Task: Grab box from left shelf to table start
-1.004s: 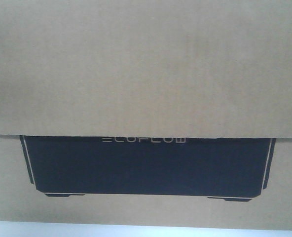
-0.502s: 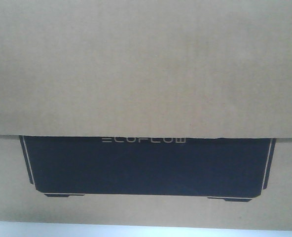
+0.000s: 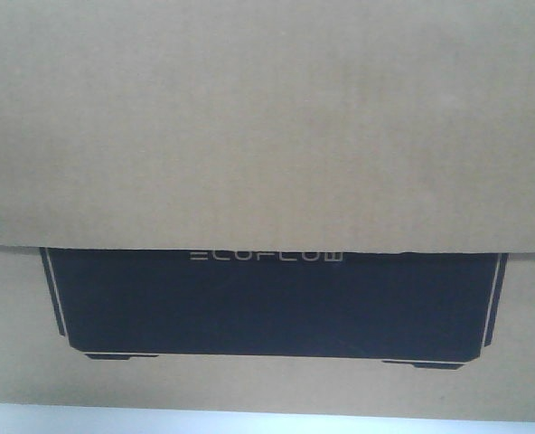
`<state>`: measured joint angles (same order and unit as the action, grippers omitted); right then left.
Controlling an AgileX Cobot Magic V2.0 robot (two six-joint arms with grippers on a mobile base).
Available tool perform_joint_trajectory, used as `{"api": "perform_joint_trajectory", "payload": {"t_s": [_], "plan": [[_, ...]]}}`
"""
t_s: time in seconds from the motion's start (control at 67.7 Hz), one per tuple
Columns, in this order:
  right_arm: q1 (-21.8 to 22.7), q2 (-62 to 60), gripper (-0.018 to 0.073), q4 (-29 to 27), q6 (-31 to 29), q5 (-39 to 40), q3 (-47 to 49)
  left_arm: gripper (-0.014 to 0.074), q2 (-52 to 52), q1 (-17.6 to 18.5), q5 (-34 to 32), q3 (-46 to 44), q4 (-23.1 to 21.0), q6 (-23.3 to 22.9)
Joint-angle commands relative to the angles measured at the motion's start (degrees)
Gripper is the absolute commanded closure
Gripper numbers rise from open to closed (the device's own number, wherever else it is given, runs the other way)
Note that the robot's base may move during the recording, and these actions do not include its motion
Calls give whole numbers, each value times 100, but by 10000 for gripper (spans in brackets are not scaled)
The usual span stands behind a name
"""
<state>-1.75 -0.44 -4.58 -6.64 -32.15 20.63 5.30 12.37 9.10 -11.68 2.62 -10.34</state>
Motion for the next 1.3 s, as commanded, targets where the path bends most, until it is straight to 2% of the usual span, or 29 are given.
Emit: {"api": "perform_joint_trajectory", "payload": {"t_s": [0.0,0.148,0.295,0.325,0.399,1.285], "plan": [[11,79,502,66,-53,544,124,696,-81,-276,-497,89,-232,17],[11,79,502,66,-53,544,124,696,-491,-682,-522,715,-190,110],[11,79,502,66,-53,544,124,696,-691,-752,-862,1355,-147,110],[11,79,502,66,-53,544,124,696,-691,-752,-546,1330,-147,110],[11,79,502,66,-53,546,124,696,-691,-752,-474,1321,-133,110],[14,79,502,78,-53,613,94,696,-680,-752,-503,1321,-144,110]]}}
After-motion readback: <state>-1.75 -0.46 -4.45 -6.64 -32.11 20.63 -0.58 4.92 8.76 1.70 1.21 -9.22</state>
